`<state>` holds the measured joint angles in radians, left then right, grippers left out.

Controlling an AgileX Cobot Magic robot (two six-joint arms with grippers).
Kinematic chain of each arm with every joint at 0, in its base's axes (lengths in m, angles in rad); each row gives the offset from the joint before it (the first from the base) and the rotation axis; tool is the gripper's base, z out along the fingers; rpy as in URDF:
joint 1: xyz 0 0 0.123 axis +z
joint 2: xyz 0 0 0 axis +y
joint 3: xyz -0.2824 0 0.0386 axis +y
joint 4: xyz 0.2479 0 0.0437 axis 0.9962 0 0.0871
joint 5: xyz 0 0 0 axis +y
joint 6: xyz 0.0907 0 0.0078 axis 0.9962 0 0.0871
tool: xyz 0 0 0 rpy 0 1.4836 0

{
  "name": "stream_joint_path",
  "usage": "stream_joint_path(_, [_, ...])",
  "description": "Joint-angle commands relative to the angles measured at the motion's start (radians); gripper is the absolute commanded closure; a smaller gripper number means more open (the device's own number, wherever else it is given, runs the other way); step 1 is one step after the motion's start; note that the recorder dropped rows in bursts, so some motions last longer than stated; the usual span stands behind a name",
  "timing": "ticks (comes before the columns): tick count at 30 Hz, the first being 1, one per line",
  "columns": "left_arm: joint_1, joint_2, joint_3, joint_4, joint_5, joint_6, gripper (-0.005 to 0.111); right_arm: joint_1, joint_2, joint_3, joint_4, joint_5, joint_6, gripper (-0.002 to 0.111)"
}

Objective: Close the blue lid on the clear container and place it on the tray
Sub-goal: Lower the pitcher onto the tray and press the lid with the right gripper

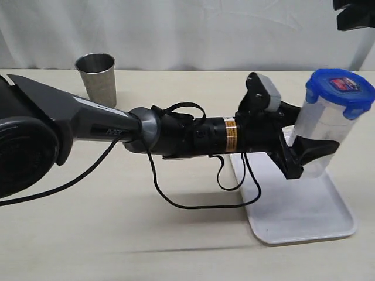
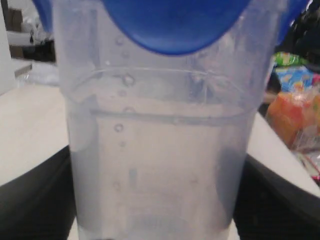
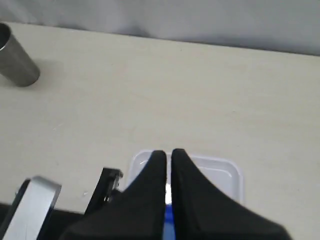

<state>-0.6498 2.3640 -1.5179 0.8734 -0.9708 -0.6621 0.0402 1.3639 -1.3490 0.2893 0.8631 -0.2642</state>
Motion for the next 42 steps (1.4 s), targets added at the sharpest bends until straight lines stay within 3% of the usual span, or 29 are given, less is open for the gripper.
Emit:
stream_joint_path(1, [0.035,0.054,-0.011,-0.103,-0.190,0.023,0.107,-0.003,0.006,0.000,0.062,0.090,-0.057,0.104])
stream_joint_path(3, [0.035,0.079,-0.011,-0.075,-0.123,0.041,0.107,-0.003,0.034,0.000,0.062,0.146,-0.057,0.104])
stream_joint_path(8, [0.035,0.089,-0.011,-0.076,-0.116,0.072,0.107,-0.003,0.127,0.000,0.045,0.217,-0.057,0.104])
stream_joint_path(27, [0.045,0.104,-0.011,-0.098,-0.052,0.137,0.103,-0.003,0.245,0.018,0.024,0.211,-0.055,0.104])
stream_joint_path(29, [0.045,0.104,-0.011,-0.093,-0.052,0.137,0.093,-0.003,0.245,0.018,0.024,0.208,-0.053,0.104])
stream_joint_path(32, [0.045,0.104,-0.011,-0.090,-0.052,0.137,0.070,0.021,0.245,0.018,-0.013,0.203,-0.035,0.104])
stream_joint_path(35, [0.045,0.104,-0.011,-0.090,-0.052,0.137,0.032,0.068,0.245,0.018,-0.098,0.194,0.007,0.104])
stream_joint_path(37, [0.045,0.104,-0.011,-0.089,-0.047,0.130,0.016,0.092,0.245,0.018,-0.147,0.187,0.041,0.104])
stream_joint_path(42, [0.045,0.104,-0.011,-0.051,0.008,0.109,0.013,0.101,0.245,0.018,-0.148,0.181,0.052,0.104])
